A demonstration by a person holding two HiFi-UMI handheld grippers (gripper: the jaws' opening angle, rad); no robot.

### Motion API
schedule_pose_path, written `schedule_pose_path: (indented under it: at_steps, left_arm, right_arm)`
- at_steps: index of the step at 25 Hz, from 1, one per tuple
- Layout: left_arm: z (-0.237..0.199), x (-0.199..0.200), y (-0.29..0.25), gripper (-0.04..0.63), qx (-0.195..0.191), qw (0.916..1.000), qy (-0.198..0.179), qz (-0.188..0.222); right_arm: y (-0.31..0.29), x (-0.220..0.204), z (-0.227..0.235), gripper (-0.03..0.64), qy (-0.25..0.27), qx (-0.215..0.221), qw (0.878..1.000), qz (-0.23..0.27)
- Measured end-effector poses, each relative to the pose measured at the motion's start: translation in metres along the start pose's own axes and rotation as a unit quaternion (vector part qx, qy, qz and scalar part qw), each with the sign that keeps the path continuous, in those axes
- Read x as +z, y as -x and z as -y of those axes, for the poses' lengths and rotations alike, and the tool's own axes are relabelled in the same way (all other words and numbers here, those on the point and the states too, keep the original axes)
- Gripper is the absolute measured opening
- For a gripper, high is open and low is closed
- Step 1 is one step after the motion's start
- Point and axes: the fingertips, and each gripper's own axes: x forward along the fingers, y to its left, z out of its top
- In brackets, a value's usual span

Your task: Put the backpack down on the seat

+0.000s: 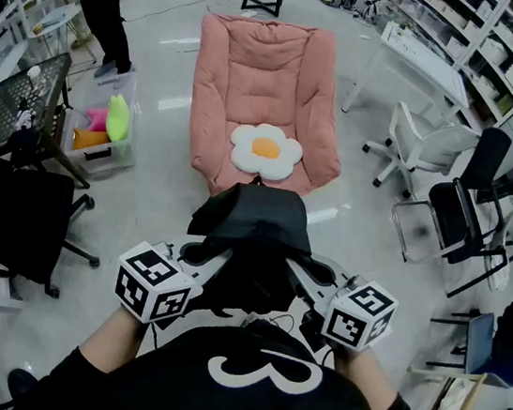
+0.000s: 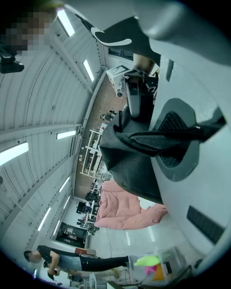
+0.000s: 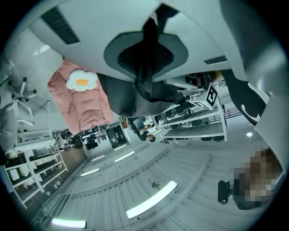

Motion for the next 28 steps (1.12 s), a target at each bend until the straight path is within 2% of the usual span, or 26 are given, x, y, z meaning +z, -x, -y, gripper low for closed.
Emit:
schedule_pose_path:
  at_steps: [8,18,23,28]
  left_arm:
    - [-0.013,0.001,-0.005,0.012,0.003,1.0,-0.003,0.0]
    - [-0.05,0.011,-0.017,0.012,0.035,0.9994,0.003,-0.004]
    - [-0.084,0.021,-0.039,0.012,0.049,0.9986,0.015,-0.014]
    - [-0.137,0.042,-0.081,0.012,0.051,0.9973,0.035,-0.038]
  right_arm:
    - [-0.011,0.002,0.008,0.017,0.0,0.001,1.0,0.0]
    - [-0.048,0.013,0.035,0.017,-0.007,0.03,1.0,0.0]
    - [-0.078,0.024,0.068,0.017,-0.018,0.044,0.999,-0.003]
    - [-0.12,0.043,0.124,0.017,-0.042,0.05,0.998,-0.011]
